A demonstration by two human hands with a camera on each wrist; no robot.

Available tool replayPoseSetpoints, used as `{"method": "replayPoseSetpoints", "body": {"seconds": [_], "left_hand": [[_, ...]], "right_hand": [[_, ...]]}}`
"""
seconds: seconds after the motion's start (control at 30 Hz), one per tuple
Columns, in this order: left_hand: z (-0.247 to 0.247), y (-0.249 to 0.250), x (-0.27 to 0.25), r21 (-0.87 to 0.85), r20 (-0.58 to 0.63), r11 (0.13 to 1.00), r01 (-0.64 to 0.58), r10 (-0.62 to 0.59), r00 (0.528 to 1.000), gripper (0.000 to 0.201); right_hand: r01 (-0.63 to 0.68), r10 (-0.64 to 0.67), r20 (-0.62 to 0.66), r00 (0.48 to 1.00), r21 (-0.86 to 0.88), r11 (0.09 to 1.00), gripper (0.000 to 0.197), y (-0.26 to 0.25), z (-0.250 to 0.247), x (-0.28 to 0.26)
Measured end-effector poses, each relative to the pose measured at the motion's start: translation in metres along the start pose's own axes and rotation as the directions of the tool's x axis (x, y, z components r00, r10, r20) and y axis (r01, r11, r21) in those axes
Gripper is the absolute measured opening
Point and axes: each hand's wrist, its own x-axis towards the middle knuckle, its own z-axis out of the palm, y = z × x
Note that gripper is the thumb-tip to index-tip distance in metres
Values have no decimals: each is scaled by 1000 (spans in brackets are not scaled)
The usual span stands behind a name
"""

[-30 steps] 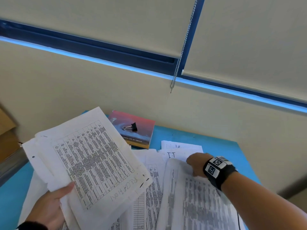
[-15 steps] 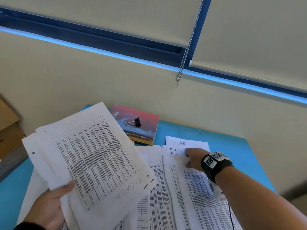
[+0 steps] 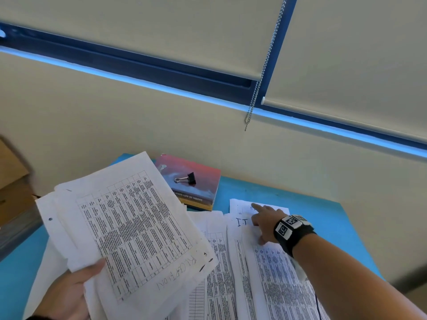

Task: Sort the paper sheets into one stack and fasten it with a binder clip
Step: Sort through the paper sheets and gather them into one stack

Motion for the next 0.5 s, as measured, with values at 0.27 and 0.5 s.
{"method": "replayPoseSetpoints", "body": {"seconds": [0.27, 0.5], "left_hand": [[2, 1, 3, -13, 53, 1000, 19, -19, 998, 56], [6, -2, -1, -5, 68, 1000, 20, -20, 998, 47]], "right_hand": [[42, -39, 25, 999, -126, 991, 56, -8, -3, 16], [13, -11, 10, 1000, -125, 992, 43, -10, 2, 10]]}}
